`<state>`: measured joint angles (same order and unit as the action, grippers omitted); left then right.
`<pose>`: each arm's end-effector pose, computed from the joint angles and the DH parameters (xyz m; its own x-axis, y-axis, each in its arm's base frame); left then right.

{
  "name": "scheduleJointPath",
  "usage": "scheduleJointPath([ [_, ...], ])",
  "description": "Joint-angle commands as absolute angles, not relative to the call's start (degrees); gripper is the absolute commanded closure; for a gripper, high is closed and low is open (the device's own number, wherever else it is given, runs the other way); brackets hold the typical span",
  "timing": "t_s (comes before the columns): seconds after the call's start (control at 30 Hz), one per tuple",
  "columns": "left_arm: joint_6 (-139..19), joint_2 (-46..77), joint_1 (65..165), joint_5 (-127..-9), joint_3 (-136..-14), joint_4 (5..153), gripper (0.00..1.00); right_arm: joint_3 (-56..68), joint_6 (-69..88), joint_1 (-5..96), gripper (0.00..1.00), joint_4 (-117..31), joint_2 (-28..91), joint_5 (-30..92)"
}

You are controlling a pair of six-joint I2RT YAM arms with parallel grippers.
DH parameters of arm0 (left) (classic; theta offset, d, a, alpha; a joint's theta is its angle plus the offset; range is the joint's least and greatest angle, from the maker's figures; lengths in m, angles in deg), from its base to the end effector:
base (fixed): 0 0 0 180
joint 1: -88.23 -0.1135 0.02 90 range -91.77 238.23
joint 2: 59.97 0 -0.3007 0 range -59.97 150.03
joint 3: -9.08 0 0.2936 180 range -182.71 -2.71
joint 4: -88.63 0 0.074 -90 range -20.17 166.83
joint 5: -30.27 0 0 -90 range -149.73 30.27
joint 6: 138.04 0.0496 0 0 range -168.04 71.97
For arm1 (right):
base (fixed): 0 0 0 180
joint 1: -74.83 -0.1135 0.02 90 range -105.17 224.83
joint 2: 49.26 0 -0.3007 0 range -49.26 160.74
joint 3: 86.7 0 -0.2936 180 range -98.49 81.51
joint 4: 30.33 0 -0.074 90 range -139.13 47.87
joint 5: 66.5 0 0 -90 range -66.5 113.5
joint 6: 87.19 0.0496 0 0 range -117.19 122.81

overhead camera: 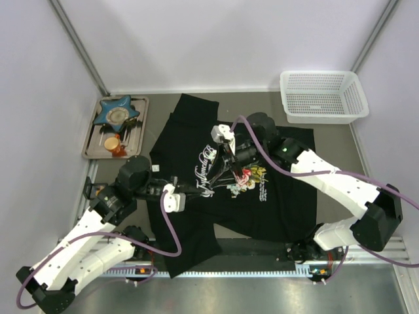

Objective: Pin the brooch onto the clothing
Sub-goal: Open the brooch.

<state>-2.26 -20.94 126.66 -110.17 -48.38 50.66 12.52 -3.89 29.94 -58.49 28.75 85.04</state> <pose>0.1051 -0.1322 0.3604 0.5089 0.1789 -0.8420 0.8608 -0.1160 0.4956 0.2094 0.2701 0.3800 -0.1968 -0.2745 -0.9412 -0.9283 -0.2567 0.2690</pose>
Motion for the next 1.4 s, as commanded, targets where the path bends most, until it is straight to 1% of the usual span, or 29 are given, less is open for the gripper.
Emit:
scheduleJointPath([
  [0.0, 0.04, -21.82, 126.72, -110.8, -48.51, 50.99, 1.0, 12.51, -7.2, 28.16, 0.61, -58.03, 27.2, 83.09],
  [0.33, 0.48, -21.73, 126.81, -111.24, -48.68, 51.26, 1.0, 12.07, -10.63, 26.05, 0.66, -59.88, 27.38, 79.67],
  [0.73, -1.72, -21.47, 126.72, -110.36, -48.24, 52.84, 1.0, 12.34, -18.72, 24.47, 0.66, -62.87, 25.97, 78.96],
  [0.83, -1.89, -21.03, 126.72, -110.45, -48.33, 53.19, 1.0, 12.07, -19.25, 24.38, 0.73, -63.04, 26.06, 79.22],
  [0.87, -1.72, -20.95, 126.72, -110.45, -48.42, 52.93, 1.0, 11.99, -19.42, 24.38, 0.81, -62.96, 26.06, 79.4],
  [0.93, -1.19, -20.77, 126.72, -110.62, -48.5, 52.75, 1.0, 11.99, -19.69, 24.38, 0.91, -63.04, 25.88, 79.66],
  [0.97, -1.19, -20.77, 126.72, -110.71, -48.42, 52.66, 1.0, 12.07, -19.69, 24.46, 1.0, -63.13, 25.88, 79.66],
  [1.13, 3.28, -21.12, 126.72, -110.8, -48.42, 50.56, 1.0, 12.51, -17.15, 24.99, 1.0, -62.96, 26.05, 78.96],
  [1.37, 12.6, -22.09, 126.81, -110.36, -47.27, 48.71, 1.0, 10.5, -10.11, 27.72, 1.0, -63.22, 30.09, 80.98],
])
